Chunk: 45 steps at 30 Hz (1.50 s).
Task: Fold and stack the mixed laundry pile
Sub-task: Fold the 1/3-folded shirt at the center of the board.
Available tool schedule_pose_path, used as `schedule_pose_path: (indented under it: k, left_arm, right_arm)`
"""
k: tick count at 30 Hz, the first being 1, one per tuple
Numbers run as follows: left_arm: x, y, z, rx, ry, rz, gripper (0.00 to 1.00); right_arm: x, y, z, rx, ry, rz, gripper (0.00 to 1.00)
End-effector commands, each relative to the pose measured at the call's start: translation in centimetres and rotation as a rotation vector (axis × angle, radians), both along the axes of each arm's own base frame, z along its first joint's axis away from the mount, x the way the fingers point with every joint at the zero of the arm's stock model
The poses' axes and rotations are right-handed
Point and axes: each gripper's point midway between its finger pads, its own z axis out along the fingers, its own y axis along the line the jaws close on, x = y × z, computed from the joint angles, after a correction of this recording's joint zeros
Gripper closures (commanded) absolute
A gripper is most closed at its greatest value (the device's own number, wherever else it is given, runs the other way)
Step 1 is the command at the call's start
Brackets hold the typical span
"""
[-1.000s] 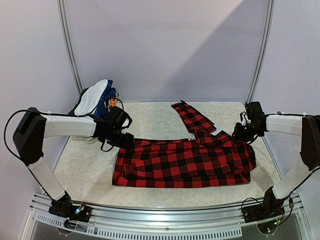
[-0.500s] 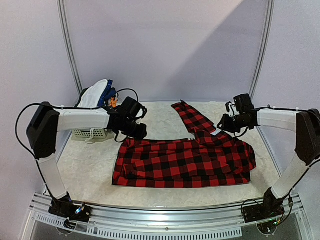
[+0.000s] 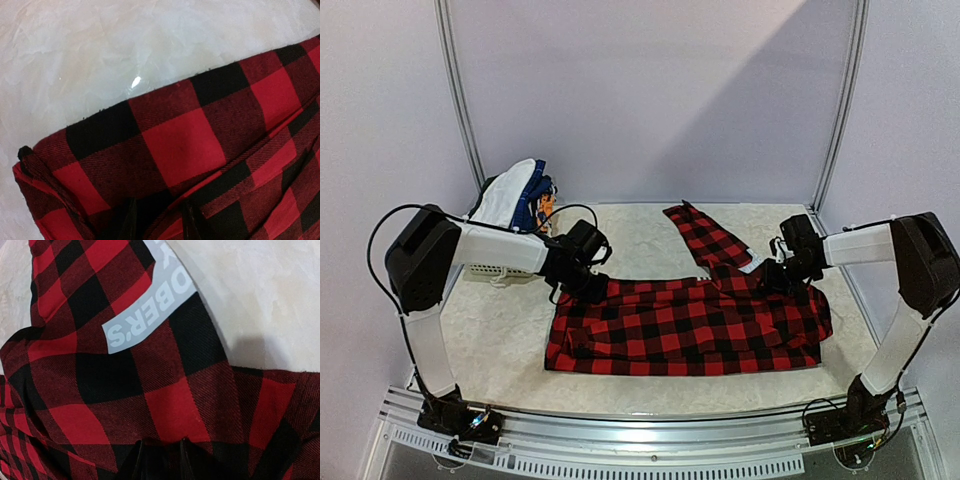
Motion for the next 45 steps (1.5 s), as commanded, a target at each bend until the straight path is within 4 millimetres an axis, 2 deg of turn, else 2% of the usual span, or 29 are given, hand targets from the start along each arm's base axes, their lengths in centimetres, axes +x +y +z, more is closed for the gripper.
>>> schedule_pose_path:
  k: [1,3,7,9,14,18,20,21,22,23,25,29,33,41,45]
  left_arm:
    - [-0.4,0.1,0.0,0.007,-0.018,0.0,0.67]
    - [-0.3,0.2,0.7,0.0,-0.035,-0.001,0.65]
    - [-0.3,0.3,1.8,-0.006,-0.063,-0.01,0.6]
    - [-0.4,0.4,2.3,-0.009,-0.075,-0.015,0.56]
    - [-0.9,0.8,3.3,-0.021,-0.104,-0.016,0.48]
    - [-1.4,1.4,3.8,-0.02,-0.12,-0.009,0.43]
    - [-1.7,1.7,3.9,-0.02,-0.123,-0.006,0.41]
    - [-1.8,1.8,3.9,-0.019,-0.123,-0.005,0.41]
    - [-2.0,1.9,3.9,-0.023,-0.123,-0.005,0.4]
    - [-2.1,1.9,3.9,-0.024,-0.122,-0.007,0.39]
    - [-2.3,1.9,3.9,-0.031,-0.124,-0.009,0.37]
    - [-2.5,1.7,4.0,-0.042,-0.127,-0.012,0.36]
    - [-2.5,1.4,4.1,-0.051,-0.129,-0.018,0.36]
    - [-2.7,1.1,4.6,-0.056,-0.136,-0.031,0.38]
    - [-2.8,1.2,4.7,-0.056,-0.138,-0.032,0.38]
  right_arm:
    - [1.7,1.0,2.9,0.022,-0.056,0.027,0.72]
    - [2.9,1.6,4.8,0.042,-0.095,0.043,0.69]
    - [6.1,2.5,7.9,0.057,-0.168,0.056,0.52]
    - [8.0,3.0,8.8,0.055,-0.195,0.064,0.44]
    - [13.1,4.3,9.9,0.046,-0.228,0.097,0.33]
    - [17.2,4.6,9.4,0.06,-0.231,0.099,0.31]
    - [18.7,4.4,7.2,0.074,-0.197,0.098,0.31]
    - [19.4,4.3,7.2,0.092,-0.197,0.097,0.31]
    - [19.8,4.4,5.9,0.109,-0.175,0.1,0.31]
    - [20.3,4.5,5.6,0.132,-0.17,0.105,0.31]
    - [20.9,4.5,4.0,0.166,-0.141,0.111,0.3]
    - [21.6,4.7,2.3,0.231,-0.098,0.135,0.3]
    - [21.5,4.5,0.2,0.278,-0.05,0.122,0.3]
    - [21.1,5.6,-1.8,0.358,-0.006,0.144,0.34]
    - [20.7,6.7,-1.7,0.435,0.008,0.17,0.39]
